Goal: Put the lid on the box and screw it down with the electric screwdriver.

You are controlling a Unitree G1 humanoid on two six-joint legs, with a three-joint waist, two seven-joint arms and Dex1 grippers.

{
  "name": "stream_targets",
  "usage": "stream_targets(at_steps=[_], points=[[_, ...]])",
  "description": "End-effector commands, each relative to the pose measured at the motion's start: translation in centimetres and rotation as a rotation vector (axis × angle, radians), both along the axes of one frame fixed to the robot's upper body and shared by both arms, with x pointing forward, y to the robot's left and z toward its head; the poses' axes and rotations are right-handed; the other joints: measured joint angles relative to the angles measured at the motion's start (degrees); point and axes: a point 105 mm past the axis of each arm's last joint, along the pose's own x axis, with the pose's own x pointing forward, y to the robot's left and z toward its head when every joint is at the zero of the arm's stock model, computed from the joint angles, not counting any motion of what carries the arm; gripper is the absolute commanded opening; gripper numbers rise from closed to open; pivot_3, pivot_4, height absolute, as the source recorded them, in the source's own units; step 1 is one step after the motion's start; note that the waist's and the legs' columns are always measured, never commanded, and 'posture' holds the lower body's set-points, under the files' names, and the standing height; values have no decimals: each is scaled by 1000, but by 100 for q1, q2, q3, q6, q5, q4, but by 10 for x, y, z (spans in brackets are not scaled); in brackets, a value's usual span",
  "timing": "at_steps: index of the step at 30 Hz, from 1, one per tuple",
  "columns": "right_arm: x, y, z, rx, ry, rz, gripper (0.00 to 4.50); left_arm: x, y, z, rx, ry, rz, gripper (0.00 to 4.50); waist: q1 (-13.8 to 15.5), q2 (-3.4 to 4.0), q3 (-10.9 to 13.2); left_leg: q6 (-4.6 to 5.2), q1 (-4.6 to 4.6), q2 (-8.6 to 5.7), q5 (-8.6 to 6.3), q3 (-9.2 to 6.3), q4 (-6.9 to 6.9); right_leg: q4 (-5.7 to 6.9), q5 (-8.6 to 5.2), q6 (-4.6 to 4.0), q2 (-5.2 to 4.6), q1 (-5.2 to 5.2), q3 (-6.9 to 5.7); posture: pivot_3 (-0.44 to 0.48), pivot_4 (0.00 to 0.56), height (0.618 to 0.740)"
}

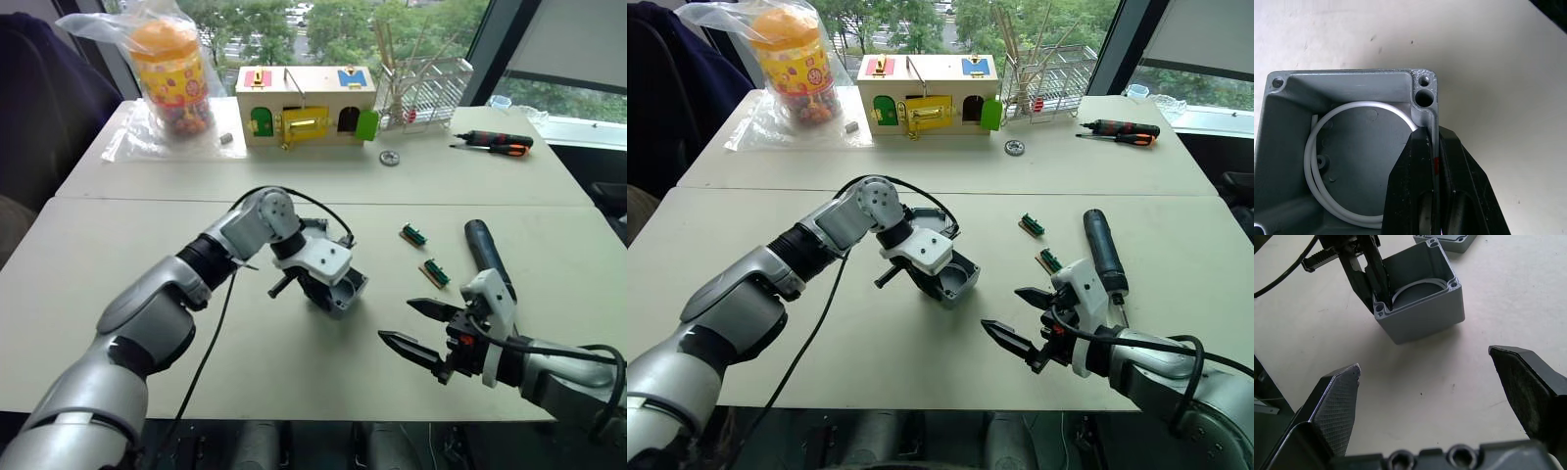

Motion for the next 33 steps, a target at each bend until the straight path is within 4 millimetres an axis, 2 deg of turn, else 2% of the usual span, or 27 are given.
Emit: stream_targets(at_steps=[1, 4, 6, 7, 8, 9, 11, 12, 15, 18, 20, 22, 24, 26, 33], points=[[-1, 5, 7, -15, -38, 25, 4500, -6, -1, 2, -1, -25, -55, 44, 4, 0, 0, 0, -1, 1, 0, 0, 0, 1, 1, 2, 1, -1, 0, 0, 150, 711], [0, 6, 8, -17, -40, 28, 4500, -7, 1, -2, 12, -19, -52, 820, 16, 0, 0, -1, -1, 3, 1, -1, 0, 4, 1, 3, 3, -2, -2, 0, 150, 711], [0, 5, 8, -20, -41, 31, 4500, -7, 2, -1, 11, -15, -46, 1850, 17, 0, 0, -1, -1, 2, 0, -1, 1, 3, 1, 3, 2, -2, -2, 0, 150, 711], [0, 5, 9, -24, -41, 33, 4500, -7, 2, 1, 6, -19, -41, 2220, 14, 0, 0, -1, -2, 2, 0, -1, 1, 3, 1, 3, 2, -2, -2, 0, 150, 711], [0, 4, 10, -27, -42, 35, 4500, -6, 1, 4, -5, -25, -33, 2823, 14, 0, 0, -1, -2, 2, 0, -1, 1, 3, 1, 3, 2, -2, -2, 0, 150, 711], [0, 4, 11, -31, -43, 39, 4500, -4, -1, 11, -33, -33, -13, 3154, 17, 0, 0, -1, -2, 2, 0, -1, 1, 2, 1, 3, 2, -2, -2, 0, 150, 711], [0, 2, 15, -41, -50, 47, 4500, 2, -6, 32, -118, -47, 45, 3154, 18, 0, 0, -1, -3, 1, 0, -2, 3, 3, 1, 3, 2, -2, -2, 0, 150, 711], [0, 0, 20, -36, -60, 50, 4500, 4, -4, 50, -167, -37, 79, 3154, 12, 0, 0, -1, -5, 1, 0, -2, 4, 3, 2, 3, 2, -3, -2, 0, 150, 711], [0, -4, 35, -21, -86, 65, 4500, 7, 13, 94, -266, -10, 178, 3154, -5, 0, 1, -1, -11, 4, 1, -2, 4, 6, 3, 6, 3, -10, -2, 0, 150, 711], [4, -7, 44, -42, -106, 85, 4500, 13, 29, 128, -366, 52, 330, 3154, -13, 2, 0, -3, -21, 8, 2, 0, 3, 12, 3, 7, 7, -27, -1, 0, 150, 711], [11, -6, 49, -55, -128, 108, 4500, 29, 35, 140, -437, 65, 501, 3154, 6, 3, -1, -6, -20, 8, 3, -1, 3, 12, 3, 8, 9, -26, -2, 0, 150, 711], [17, -2, 53, -58, -147, 134, 4500, 59, 37, 138, -471, 21, 745, 3154, 31, 2, -1, -9, -15, 6, 5, -3, 7, 12, 4, 11, 8, -16, -3, 0, 150, 711], [24, 3, 52, -73, -157, 159, 4500, 92, 43, 126, -453, -25, 1038, 3154, 48, -1, 0, -8, -12, 0, 5, -14, 20, 10, 11, 22, 7, 2, -4, 0, 150, 711], [31, 8, 50, -89, -168, 180, 4500, 111, 51, 110, -421, -31, 1243, 3154, 24, -2, -1, -5, -13, -9, 3, -24, 23, 3, 13, 28, 5, 10, -3, 0, 150, 711], [43, 23, 47, -116, -202, 233, 4500, 121, 63, 52, -222, 8, 1552, 3154, -3, -5, 2, -11, -48, -29, 7, -2, 0, 10, 18, 37, 6, -41, 2, 0, 150, 711]])
